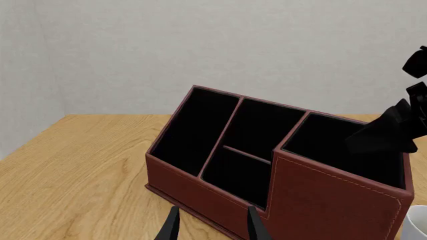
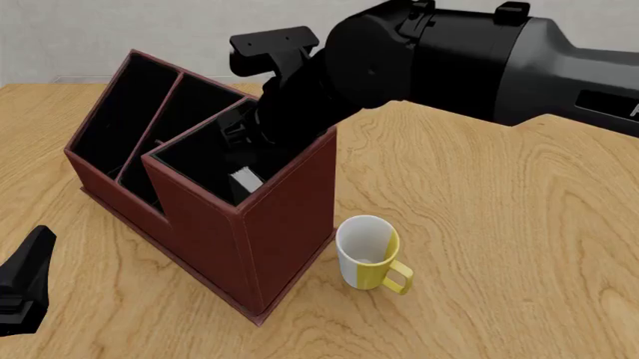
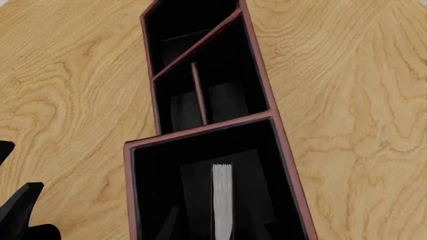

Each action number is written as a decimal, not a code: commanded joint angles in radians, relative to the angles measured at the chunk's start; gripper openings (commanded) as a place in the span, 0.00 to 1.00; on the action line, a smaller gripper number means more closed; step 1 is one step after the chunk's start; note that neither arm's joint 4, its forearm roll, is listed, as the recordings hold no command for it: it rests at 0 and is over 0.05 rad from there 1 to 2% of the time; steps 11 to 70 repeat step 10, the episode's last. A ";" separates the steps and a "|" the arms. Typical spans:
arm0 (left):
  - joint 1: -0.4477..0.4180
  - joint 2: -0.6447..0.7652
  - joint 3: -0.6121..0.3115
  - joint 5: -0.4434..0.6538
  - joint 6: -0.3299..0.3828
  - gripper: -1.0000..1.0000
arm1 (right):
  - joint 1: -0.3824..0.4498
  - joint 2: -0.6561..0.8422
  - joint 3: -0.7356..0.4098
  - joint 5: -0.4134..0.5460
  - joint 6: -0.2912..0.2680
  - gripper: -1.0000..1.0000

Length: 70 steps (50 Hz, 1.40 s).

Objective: Pick up the book and place it in the right compartment of the caddy.

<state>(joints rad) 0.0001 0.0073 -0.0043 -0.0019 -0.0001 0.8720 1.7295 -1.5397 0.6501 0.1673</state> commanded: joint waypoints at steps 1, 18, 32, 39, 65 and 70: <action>0.000 0.000 0.000 0.000 0.000 1.00 | 0.000 -0.001 -0.005 0.004 -0.007 1.00; 0.001 0.000 0.000 0.000 0.000 1.00 | 0.000 -0.002 -0.013 0.009 -0.016 1.00; 0.001 0.000 0.000 0.000 0.000 1.00 | 0.000 -0.002 -0.013 0.009 -0.016 1.00; 0.001 0.000 0.000 0.000 0.000 1.00 | 0.000 -0.002 -0.013 0.009 -0.016 1.00; 0.001 0.000 0.000 0.000 0.000 1.00 | 0.000 -0.002 -0.013 0.009 -0.016 1.00; 0.001 0.000 0.000 0.000 0.000 1.00 | 0.000 -0.002 -0.013 0.009 -0.016 1.00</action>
